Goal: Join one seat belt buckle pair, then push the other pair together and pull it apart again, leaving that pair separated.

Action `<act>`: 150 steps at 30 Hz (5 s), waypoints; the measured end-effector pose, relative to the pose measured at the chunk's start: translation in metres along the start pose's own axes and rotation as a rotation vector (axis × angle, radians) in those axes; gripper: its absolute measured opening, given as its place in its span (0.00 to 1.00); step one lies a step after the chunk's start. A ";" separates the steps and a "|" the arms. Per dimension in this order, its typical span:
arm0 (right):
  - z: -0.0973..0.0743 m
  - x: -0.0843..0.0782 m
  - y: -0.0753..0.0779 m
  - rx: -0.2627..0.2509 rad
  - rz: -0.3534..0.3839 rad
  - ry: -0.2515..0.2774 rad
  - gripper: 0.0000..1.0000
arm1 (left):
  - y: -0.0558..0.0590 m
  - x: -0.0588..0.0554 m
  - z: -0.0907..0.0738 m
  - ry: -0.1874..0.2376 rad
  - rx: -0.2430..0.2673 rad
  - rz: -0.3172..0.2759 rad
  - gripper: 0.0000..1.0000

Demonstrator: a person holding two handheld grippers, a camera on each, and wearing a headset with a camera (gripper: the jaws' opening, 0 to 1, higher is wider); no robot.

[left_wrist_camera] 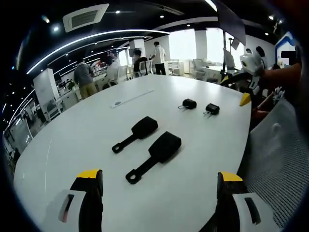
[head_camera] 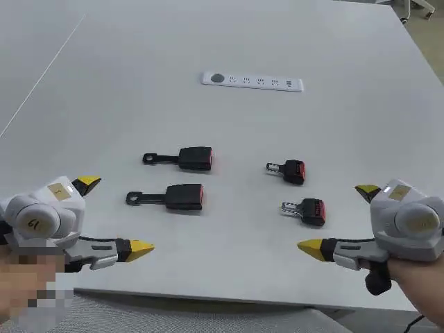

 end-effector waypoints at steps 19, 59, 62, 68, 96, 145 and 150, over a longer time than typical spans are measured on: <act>0.004 0.005 -0.002 0.005 -0.003 0.005 0.97 | 0.000 -0.001 0.000 -0.006 0.002 0.001 0.99; 0.004 0.007 -0.007 0.018 0.002 0.002 0.97 | 0.003 -0.003 0.002 -0.024 -0.007 0.012 0.98; 0.005 0.008 -0.008 0.018 0.007 0.003 0.97 | 0.003 -0.003 0.002 -0.028 -0.004 0.021 1.00; 0.007 0.007 -0.013 0.028 -0.017 -0.007 0.98 | -0.001 -0.004 0.001 -0.027 0.008 0.006 0.99; -0.001 -0.002 -0.005 0.014 0.005 -0.028 0.87 | 0.008 -0.001 0.002 -0.021 -0.043 -0.011 0.88; 0.012 0.011 -0.003 0.124 -0.232 -0.084 0.63 | -0.004 0.022 0.049 -0.085 -0.202 0.289 0.58; 0.019 0.007 -0.001 0.148 -0.265 -0.108 0.58 | 0.002 0.023 0.058 -0.098 -0.248 0.343 0.50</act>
Point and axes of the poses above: the centre of the closed fingertips' face, and the gripper's own axes: z roughly forward along the fingers, y roughly to its right, x roughly out of its top, the point moved 3 cm from there along -z, roughly backward along the fingers, and after that the axes turned 6 degrees about z, right-handed, at the moved point
